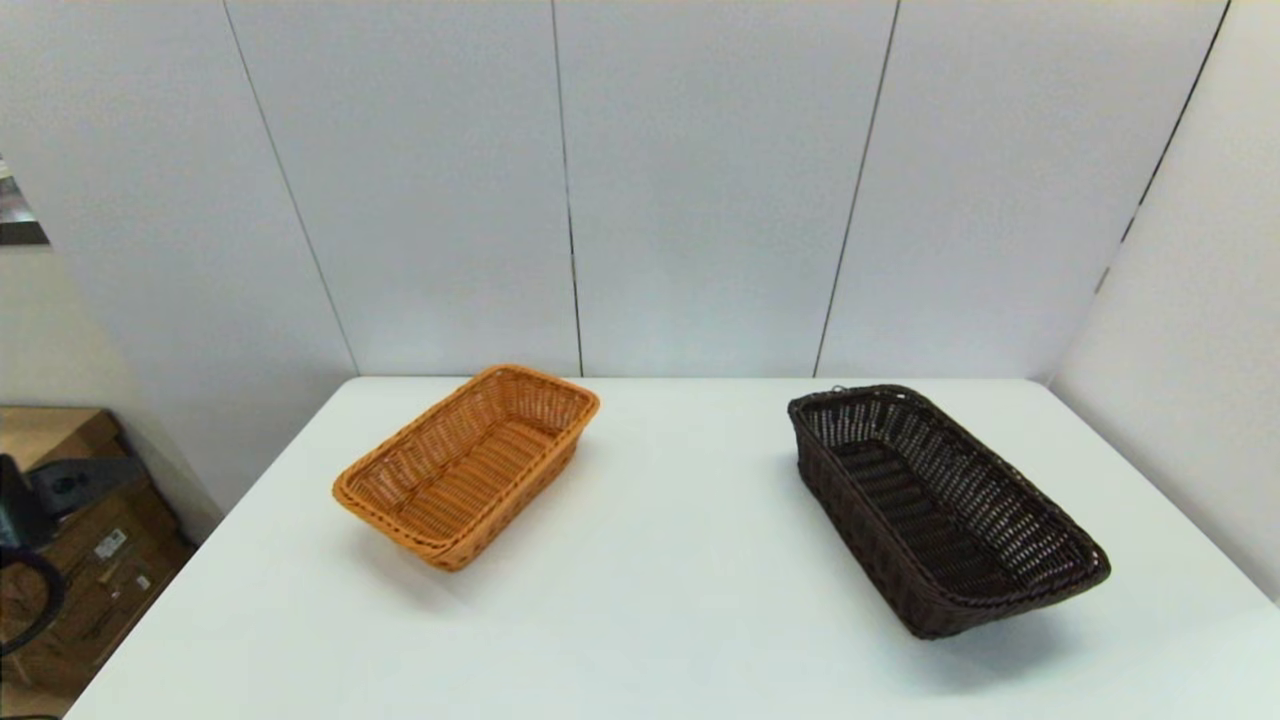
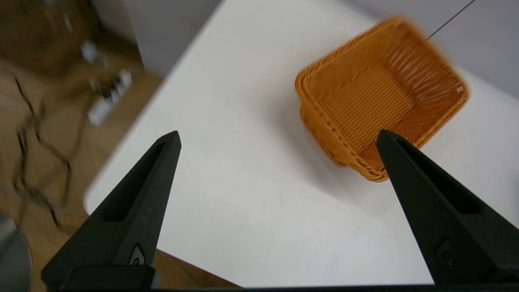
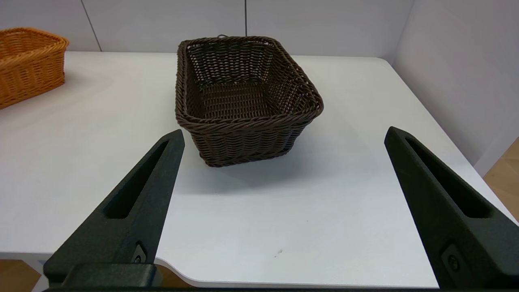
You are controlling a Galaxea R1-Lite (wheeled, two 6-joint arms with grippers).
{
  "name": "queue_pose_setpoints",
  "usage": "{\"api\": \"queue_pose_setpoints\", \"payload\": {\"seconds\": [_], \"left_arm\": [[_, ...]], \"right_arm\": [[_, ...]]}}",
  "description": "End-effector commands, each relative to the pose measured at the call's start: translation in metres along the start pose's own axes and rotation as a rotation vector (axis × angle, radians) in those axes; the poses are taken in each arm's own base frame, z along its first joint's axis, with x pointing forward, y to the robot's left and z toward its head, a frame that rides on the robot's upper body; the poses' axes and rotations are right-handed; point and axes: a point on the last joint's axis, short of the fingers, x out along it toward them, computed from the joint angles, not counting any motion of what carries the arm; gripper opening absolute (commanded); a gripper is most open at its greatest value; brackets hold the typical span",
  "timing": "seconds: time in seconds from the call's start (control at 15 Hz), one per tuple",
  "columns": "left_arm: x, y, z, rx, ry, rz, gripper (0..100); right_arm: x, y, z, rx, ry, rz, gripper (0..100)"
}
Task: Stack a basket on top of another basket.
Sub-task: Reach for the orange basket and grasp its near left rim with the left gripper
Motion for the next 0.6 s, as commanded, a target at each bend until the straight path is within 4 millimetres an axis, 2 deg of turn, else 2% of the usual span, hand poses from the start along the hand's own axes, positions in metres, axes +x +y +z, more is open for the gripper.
{"api": "queue_pose_setpoints", "payload": {"seconds": [0.07, 0.2, 0.27, 0.47, 0.6], "left_arm": [[0.087, -0.029, -0.012, -0.072, 0.271, 0.138, 100], [0.134, -0.041, -0.018, -0.134, 0.355, 0.224, 100], [0.149, -0.044, -0.02, -0.161, 0.376, 0.243, 100], [0.177, -0.054, -0.032, -0.179, 0.439, 0.276, 100], [0.191, -0.07, -0.039, -0.193, 0.456, 0.267, 100]], "right_arm": [[0.0, 0.0, 0.0, 0.001, 0.003, 0.0, 100], [0.0, 0.0, 0.0, 0.001, 0.001, 0.0, 100], [0.0, 0.0, -0.001, 0.001, 0.004, 0.0, 100], [0.0, 0.0, -0.001, 0.001, 0.004, 0.002, 100], [0.0, 0.0, 0.0, 0.001, 0.003, 0.002, 100]]}}
